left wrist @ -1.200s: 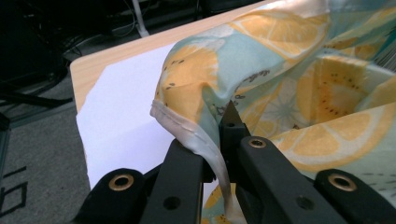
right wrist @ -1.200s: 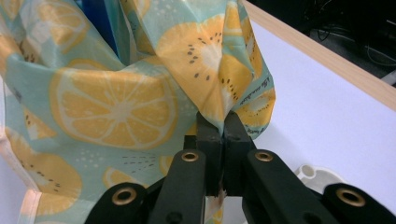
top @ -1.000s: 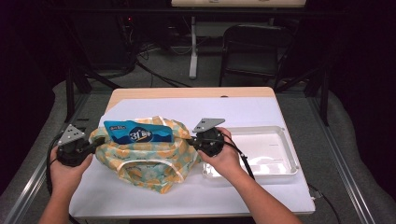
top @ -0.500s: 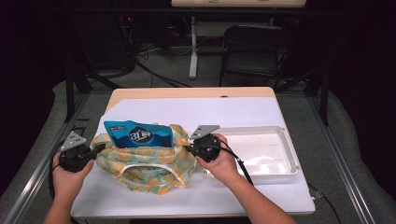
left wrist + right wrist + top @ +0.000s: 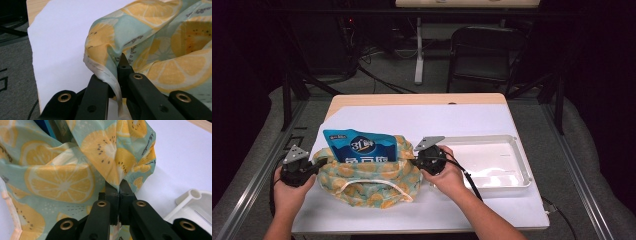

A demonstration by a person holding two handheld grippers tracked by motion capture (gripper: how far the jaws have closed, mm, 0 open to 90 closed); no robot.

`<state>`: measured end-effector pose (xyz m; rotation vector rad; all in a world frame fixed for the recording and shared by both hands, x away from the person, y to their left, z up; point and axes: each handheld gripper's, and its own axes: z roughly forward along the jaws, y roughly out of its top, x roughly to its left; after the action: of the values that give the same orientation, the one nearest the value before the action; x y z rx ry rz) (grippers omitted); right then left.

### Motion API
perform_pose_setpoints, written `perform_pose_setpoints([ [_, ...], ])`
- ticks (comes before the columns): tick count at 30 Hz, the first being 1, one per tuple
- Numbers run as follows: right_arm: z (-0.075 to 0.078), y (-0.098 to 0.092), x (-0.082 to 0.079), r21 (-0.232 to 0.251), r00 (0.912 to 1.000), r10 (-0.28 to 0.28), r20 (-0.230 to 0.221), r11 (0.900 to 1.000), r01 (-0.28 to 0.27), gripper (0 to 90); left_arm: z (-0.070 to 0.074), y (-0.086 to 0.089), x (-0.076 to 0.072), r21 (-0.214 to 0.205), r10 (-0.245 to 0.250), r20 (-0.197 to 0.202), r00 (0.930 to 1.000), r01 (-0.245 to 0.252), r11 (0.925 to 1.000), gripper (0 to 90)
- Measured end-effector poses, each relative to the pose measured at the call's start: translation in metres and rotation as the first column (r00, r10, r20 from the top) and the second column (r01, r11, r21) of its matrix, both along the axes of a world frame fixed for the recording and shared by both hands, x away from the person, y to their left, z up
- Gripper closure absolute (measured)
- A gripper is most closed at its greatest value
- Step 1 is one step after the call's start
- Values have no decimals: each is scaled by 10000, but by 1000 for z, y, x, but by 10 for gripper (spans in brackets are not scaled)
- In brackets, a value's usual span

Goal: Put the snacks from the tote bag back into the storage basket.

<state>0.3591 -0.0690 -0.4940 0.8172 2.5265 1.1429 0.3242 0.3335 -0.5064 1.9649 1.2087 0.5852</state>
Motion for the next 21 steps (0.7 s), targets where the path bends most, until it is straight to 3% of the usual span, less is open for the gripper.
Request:
perform_pose_setpoints([
  [3, 1, -1, -1, 199, 10000, 18, 43, 9998, -19, 793, 2, -1, -2, -165, 33, 140, 9999, -31, 9999, 858],
  [7, 7, -3, -6, 532, 9997, 152, 211, 9984, -163, 742, 10, -1, -7, -339, -13, 452, 9990, 28, 9994, 768],
  [13, 17, -9, -16, 741, 9975, 257, 654, 9968, -306, 689, 27, -4, -14, -354, -167, 952, 9953, 202, 9992, 677],
  [21, 26, -16, -23, 1044, 9939, 270, 1068, 9938, -382, 646, 39, -5, -21, -400, -236, 1222, 9922, 287, 9988, 589],
])
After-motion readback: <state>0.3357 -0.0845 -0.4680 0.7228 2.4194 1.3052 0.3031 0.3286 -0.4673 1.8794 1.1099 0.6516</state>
